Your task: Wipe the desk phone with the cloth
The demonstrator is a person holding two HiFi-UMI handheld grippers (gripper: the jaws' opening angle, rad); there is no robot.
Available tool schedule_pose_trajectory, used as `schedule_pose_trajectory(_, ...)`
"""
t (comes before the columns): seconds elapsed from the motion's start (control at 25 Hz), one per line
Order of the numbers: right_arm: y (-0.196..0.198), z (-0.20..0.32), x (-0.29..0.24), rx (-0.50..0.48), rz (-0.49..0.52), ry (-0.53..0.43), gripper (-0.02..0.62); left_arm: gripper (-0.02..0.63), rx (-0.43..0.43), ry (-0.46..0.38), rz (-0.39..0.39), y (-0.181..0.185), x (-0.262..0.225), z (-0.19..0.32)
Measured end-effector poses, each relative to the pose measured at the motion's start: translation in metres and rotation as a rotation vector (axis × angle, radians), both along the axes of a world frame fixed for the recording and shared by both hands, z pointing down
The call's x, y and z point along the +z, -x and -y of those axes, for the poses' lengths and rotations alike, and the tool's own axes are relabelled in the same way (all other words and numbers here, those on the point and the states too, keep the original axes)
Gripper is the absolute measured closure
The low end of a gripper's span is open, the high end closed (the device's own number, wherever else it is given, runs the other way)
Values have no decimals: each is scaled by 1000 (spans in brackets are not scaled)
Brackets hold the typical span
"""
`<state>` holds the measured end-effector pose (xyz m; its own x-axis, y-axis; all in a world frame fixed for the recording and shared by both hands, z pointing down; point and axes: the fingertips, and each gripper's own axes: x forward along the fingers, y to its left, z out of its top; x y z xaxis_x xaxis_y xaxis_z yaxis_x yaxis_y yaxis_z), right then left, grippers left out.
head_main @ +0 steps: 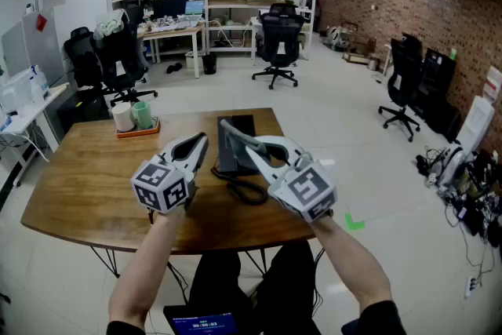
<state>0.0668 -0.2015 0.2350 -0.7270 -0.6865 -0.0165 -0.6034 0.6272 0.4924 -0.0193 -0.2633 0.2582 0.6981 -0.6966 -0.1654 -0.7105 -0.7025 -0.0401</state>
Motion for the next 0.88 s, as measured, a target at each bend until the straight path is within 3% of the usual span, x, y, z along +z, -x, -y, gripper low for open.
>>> schedule_pose_trajectory(0.2,4,77,17,74,-62,60,569,604,-99,88,-13,30,26,82)
schedule_pose_trajectory(0.44,0,161,34,143,-87,172,571,604,-146,166,-23,34,53,142)
schedule_pose_trajectory(0.72,4,202,57,165,-127,235,571,604,-204,149,38,35,72,170)
schedule_pose_trajectory(0.88,14,210,66,155,-163,243,570,604,-269,125,33,47,69,176)
